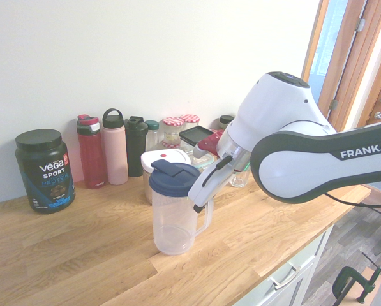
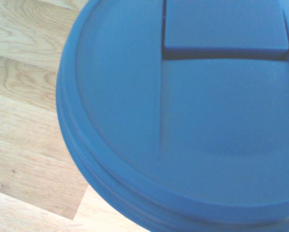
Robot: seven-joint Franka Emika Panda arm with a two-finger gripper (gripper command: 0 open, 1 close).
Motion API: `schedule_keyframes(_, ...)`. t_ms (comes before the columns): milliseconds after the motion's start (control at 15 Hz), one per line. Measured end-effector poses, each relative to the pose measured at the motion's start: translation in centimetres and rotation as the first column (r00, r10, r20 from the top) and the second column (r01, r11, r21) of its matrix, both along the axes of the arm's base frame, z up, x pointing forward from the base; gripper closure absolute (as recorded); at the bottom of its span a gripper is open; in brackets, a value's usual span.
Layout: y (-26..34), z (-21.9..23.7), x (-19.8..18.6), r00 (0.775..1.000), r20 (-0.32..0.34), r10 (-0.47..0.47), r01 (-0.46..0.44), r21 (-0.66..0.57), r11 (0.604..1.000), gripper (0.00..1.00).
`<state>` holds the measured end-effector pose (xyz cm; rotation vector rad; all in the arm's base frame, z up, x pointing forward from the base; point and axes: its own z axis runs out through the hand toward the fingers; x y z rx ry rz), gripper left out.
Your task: Pour me some water
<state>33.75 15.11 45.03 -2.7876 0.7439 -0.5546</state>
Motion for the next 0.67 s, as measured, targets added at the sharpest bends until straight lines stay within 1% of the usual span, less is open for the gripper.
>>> schedule_keyframes(200, -0.1, 1.3, -0.2, 1.0, 0.008, -0.01, 0.01, 0.014, 1.0, 1.0)
schedule_keyframes(400, -1.5, 4.4, -1.8, 1.0, 0.017, -0.022, 0.021, 0.037, 0.999, 1.0)
schedule_keyframes(533, -3.3, 6.3, -3.9, 1.0, -0.01, 0.025, -0.025, 0.015, 1.0, 1.0)
schedule_keyframes(667, -5.9, 8.1, -6.4, 0.994, -0.035, 0.1, -0.1, -0.004, 0.995, 1.0)
